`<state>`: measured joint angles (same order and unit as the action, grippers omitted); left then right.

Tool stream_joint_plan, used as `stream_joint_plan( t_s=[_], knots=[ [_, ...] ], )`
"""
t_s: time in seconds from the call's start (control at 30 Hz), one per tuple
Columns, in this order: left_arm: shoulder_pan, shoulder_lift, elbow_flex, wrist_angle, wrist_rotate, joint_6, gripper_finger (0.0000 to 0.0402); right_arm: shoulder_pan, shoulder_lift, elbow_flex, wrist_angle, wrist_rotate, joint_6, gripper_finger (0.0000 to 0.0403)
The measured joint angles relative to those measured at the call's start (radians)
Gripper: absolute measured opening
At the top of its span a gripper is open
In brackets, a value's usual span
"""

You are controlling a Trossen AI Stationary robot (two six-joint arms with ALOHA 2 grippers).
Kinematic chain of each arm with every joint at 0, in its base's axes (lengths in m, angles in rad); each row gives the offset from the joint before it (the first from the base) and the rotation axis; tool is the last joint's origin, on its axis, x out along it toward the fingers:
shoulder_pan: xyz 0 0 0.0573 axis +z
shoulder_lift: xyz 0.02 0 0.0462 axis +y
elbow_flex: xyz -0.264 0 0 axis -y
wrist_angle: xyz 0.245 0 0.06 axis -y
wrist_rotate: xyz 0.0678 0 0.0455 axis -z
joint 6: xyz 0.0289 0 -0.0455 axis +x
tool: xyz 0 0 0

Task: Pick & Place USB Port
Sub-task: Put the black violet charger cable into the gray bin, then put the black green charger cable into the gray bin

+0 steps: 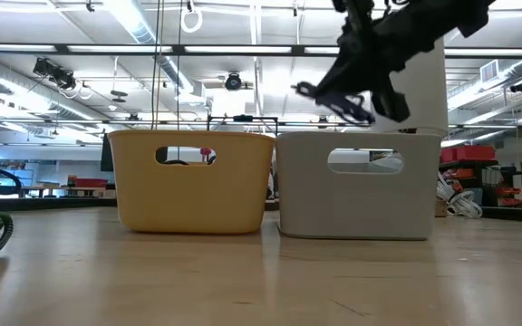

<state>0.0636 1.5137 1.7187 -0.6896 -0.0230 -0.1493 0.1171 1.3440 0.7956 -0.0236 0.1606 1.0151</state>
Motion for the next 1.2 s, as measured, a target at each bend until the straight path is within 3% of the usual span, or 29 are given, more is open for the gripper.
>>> stream_joint_plan(
  t_s=[0.43, 0.8, 0.97, 1.2],
  knots=[
    [-0.006, -0.02, 0.0, -0.044, -0.003, 0.012, 0.025, 0.03, 0.158, 0.0, -0.023, -0.093, 0.106, 0.0016],
    [-0.007, -0.02, 0.0, -0.059, 0.0, -0.001, 0.025, 0.028, 0.159, 0.0, -0.042, -0.132, 0.068, 0.0177],
    [-0.034, -0.019, 0.0, -0.159, 0.0, -0.109, 0.025, 0.02, 0.159, 0.0, -0.023, -0.171, 0.038, 0.0207],
    [-0.149, -0.015, 0.0, -0.403, -0.03, -0.404, 0.025, -0.018, 0.158, 0.0, 0.029, -0.249, -0.028, 0.0212]
  ],
)
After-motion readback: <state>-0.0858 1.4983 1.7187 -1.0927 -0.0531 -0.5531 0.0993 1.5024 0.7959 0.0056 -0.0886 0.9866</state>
